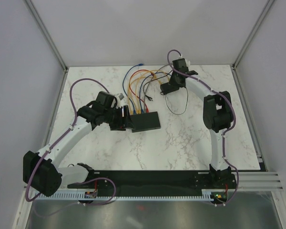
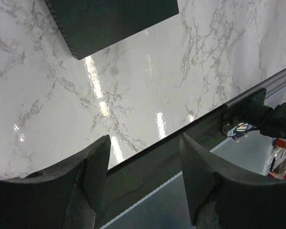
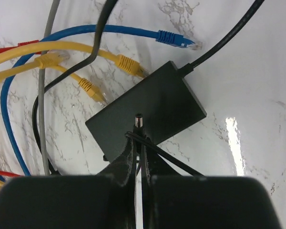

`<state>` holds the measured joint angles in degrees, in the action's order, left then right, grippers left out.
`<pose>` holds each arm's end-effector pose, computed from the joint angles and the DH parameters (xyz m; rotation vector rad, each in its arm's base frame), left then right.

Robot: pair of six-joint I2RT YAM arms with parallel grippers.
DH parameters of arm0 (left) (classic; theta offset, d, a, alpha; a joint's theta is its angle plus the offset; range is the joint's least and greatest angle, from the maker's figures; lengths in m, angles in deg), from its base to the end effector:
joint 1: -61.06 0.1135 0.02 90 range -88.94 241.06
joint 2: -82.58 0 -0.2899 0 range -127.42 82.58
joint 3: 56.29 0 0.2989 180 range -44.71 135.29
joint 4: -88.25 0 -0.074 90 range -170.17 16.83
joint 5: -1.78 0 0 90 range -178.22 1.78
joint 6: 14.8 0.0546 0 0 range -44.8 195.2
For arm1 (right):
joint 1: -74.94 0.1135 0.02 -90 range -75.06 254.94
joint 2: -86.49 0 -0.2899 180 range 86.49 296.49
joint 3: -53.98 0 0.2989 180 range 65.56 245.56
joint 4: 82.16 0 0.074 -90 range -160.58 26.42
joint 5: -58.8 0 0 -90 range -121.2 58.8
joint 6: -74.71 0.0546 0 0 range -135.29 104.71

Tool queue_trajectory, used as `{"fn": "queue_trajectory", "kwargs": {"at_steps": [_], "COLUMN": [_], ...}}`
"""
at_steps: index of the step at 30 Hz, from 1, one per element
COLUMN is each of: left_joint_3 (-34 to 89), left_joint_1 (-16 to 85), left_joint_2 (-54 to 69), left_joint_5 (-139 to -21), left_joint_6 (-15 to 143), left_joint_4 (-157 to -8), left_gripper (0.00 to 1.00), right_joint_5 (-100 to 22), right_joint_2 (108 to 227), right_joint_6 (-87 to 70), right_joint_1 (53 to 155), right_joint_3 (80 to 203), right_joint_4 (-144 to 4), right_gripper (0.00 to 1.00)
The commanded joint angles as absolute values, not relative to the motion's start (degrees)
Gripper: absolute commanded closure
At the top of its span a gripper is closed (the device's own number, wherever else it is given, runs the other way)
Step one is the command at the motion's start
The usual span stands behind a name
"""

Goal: Pull the plug from the switch port

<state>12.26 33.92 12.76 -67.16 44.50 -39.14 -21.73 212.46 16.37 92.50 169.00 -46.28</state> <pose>0.2513 -0.1509 0.2780 0.0779 2.6410 -0.8450 0.5473 0.1638 0.1981 0.3700 2.3553 0.2131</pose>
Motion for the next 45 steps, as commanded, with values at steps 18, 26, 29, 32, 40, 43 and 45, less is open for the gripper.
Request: {"fn": "queue_trajectory", "kwargs": {"at_steps": [18, 26, 29, 32, 40, 43, 45], "left_joint_3": [12.1, 12.0, 11.9, 11.9, 12.2, 12.0, 12.2], "left_joint_1": [33.7, 33.7, 33.7, 33.7, 33.7, 33.7, 33.7], "left_joint_2": [14.0, 13.8, 13.8, 13.5, 13.4, 13.4, 13.1], "left_joint_5": [-67.3, -66.7, -66.5, -66.2, -65.4, -65.7, -65.5], "left_joint_6": [45.9, 45.8, 45.8, 45.8, 45.9, 45.8, 45.7], "left_joint_4": [-38.2, -38.1, -38.2, -38.1, -38.0, -38.2, -38.1], "left_gripper": [0.32, 0.32, 0.32, 0.32, 0.32, 0.32, 0.32], "right_joint_5": [-25.5, -25.0, -25.2, -24.9, -18.6, -13.3, -10.5], "right_joint_2": [224.9, 225.6, 224.4, 223.1, 221.2, 218.0, 215.2], "right_joint_6": [25.3, 20.3, 19.7, 18.2, 16.0, 15.4, 14.7], "right_joint_1": [88.7, 86.3, 84.3, 82.7, 77.8, 75.3, 71.6], "right_joint_3": [178.4, 175.6, 172.6, 171.4, 172.9, 171.4, 170.7], "right_joint_4": [-48.5, -46.0, -46.0, -45.9, -42.5, -40.5, -39.1], "right_gripper": [1.0, 1.0, 1.0, 1.0, 1.0, 1.0, 1.0]}}
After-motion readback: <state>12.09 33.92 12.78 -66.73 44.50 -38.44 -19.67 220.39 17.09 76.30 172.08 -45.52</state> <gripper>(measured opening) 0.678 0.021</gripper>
